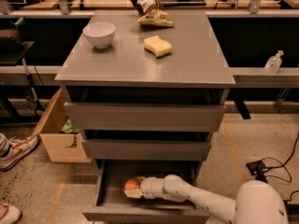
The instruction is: Pick orange from bottom drawer and place on counter
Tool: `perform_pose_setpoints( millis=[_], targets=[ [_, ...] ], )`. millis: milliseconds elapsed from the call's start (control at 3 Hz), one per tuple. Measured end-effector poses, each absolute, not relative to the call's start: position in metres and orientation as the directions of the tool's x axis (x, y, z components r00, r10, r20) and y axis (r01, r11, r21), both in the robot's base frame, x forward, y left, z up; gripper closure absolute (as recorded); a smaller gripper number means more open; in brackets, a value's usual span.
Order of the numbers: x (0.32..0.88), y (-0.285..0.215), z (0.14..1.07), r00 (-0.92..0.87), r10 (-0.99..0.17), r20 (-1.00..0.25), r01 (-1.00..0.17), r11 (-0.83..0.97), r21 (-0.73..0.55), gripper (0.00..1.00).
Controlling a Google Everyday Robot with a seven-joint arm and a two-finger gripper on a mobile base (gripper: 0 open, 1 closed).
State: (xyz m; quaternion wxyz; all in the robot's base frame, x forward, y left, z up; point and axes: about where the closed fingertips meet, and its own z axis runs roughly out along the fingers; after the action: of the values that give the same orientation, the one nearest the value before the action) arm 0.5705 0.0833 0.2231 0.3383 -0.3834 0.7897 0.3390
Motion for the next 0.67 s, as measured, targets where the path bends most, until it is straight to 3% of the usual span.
perform_pose_setpoints(
  millis=[667],
  targets=[
    [0.539,0.055,0.305,-0.358,-0.390,-0.848,-0.857,0.498,0.132,1.00]
  ],
)
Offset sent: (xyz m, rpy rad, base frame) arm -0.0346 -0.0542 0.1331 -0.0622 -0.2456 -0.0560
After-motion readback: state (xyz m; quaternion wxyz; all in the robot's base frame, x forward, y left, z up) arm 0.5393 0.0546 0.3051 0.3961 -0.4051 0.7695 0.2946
